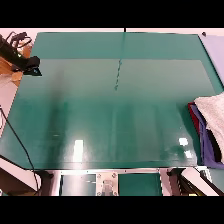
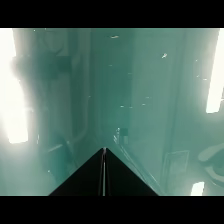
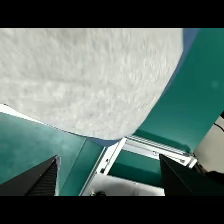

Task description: Fold the shirts.

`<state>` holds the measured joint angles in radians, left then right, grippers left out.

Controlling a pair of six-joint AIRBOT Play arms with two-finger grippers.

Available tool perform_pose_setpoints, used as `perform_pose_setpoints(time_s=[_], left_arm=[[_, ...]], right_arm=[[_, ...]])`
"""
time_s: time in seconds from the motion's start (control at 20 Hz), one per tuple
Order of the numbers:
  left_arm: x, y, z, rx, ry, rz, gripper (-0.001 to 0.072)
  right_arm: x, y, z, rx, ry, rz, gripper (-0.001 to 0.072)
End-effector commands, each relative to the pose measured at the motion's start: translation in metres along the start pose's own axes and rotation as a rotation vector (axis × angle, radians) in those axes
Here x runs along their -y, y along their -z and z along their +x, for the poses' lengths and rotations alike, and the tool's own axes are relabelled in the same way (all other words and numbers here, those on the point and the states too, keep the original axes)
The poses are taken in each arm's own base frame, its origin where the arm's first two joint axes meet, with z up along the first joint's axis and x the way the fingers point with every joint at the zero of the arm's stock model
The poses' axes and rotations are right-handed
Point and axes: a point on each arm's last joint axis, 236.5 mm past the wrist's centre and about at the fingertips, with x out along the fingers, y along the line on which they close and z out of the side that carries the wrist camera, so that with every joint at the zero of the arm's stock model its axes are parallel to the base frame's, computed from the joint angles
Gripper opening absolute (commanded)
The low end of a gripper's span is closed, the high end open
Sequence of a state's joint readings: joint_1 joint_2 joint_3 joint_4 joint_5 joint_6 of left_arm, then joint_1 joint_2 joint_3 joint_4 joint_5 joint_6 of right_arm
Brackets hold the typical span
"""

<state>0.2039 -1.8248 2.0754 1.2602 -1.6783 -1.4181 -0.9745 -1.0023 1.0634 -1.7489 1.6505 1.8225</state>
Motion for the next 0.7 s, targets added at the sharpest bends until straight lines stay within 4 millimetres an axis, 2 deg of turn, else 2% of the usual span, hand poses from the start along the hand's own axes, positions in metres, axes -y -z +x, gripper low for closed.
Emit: perform_pose_setpoints(time_s=[0.0,0.05,0.1,0.15,0.25,0.35,0.4,0.5,0.65], left_arm=[[0.010,-0.002,-0.003,0.012,0.039,0.027,0.0018],[0.012,-0.002,-0.005,0.016,0.042,0.029,0.0018],[0.016,-0.001,-0.008,0.017,0.058,0.032,0.0018],[0.022,0.001,-0.011,0.015,0.078,0.036,0.0018],[0.038,0.010,-0.015,0.017,0.135,0.015,0.0018],[0.065,0.018,-0.013,0.024,0.217,0.007,0.0017],[0.076,0.029,-0.008,0.005,0.228,0.021,0.0017],[0.104,0.062,0.002,-0.038,0.236,0.085,0.0017],[0.136,0.119,0.020,-0.056,0.231,0.143,0.0017]], right_arm=[[-0.014,0.010,-0.003,-0.046,-0.043,-0.017,0.0668],[-0.036,0.004,-0.019,-0.013,-0.124,-0.044,0.0606],[-0.060,-0.001,-0.036,0.031,-0.204,-0.086,0.0246],[-0.089,-0.004,-0.057,0.087,-0.289,-0.164,0.0035],[-0.144,0.003,-0.090,0.181,-0.414,-0.300,0.0011],[-0.191,0.033,-0.106,0.222,-0.492,-0.457,0.0010],[-0.209,0.055,-0.106,0.217,-0.506,-0.546,0.0010],[-0.237,0.116,-0.096,0.193,-0.520,-0.749,0.0010],[-0.253,0.210,-0.060,0.154,-0.542,-0.969,0.0009]])
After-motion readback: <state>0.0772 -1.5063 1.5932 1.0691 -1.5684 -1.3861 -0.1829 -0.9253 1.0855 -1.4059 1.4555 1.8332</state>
